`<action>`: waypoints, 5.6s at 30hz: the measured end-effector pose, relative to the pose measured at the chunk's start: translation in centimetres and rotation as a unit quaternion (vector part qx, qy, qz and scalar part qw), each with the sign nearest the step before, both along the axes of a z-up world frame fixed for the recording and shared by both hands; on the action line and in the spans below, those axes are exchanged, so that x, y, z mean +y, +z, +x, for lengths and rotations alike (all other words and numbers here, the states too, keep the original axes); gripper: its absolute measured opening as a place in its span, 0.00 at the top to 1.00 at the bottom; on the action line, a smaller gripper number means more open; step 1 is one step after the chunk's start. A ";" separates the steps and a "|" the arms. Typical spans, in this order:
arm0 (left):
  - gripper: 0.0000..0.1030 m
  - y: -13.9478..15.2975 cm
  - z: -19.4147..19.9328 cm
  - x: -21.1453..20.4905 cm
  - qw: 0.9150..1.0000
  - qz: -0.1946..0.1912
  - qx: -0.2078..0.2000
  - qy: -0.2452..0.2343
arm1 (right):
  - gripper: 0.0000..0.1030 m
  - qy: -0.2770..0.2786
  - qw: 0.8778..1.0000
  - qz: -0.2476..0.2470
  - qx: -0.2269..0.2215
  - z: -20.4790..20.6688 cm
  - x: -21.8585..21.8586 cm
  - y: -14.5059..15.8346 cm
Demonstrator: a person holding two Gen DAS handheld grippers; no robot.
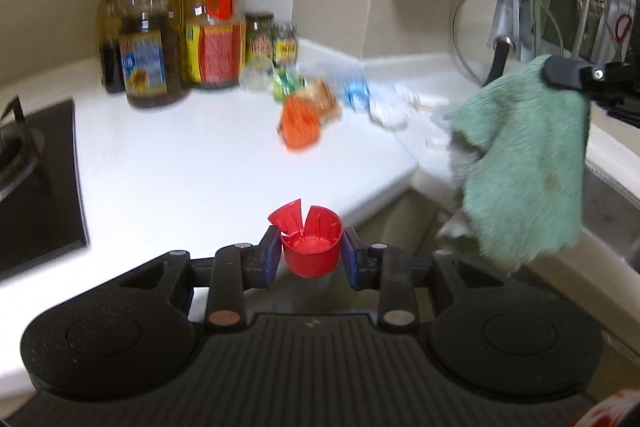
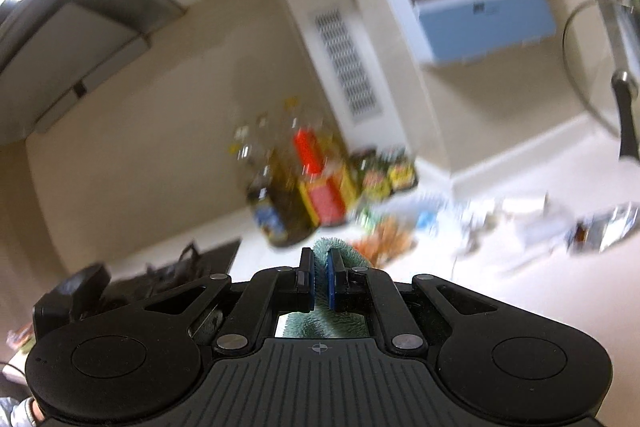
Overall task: Collect trash
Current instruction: 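Carry the cup and towel over the wastebasket and open both grippers, then move both grippers back up to the counter toward the remaining trash, then grasp the silver foil packet with the right gripper while the left grasps the orange mesh bag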
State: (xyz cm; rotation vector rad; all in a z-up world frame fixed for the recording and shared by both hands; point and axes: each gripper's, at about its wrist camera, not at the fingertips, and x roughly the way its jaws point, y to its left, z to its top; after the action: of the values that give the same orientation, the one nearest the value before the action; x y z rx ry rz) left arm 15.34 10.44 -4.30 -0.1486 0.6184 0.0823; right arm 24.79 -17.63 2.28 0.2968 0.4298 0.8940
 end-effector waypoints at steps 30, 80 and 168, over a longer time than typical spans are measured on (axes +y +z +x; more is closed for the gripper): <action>0.72 -14.9 -0.4 -3.5 0.988 -0.036 0.149 0.022 | 0.93 0.090 0.967 -0.166 0.171 1.2 6.1 -21.3; 0.50 -10.1 -3.4 -5.6 0.988 -0.013 0.151 0.016 | 0.39 0.050 0.958 -0.180 0.215 -1.6 0.6 -17.2; 0.47 -0.7 21.9 6.4 0.999 -0.006 0.019 -0.041 | 0.59 -0.383 0.890 0.081 0.235 23.0 -13.3 -9.5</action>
State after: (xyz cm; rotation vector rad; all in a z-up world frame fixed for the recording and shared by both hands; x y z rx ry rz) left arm 37.21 16.82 -4.98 -0.1336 0.6625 0.0022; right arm 47.81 -30.88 -7.24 0.7845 0.6223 0.0642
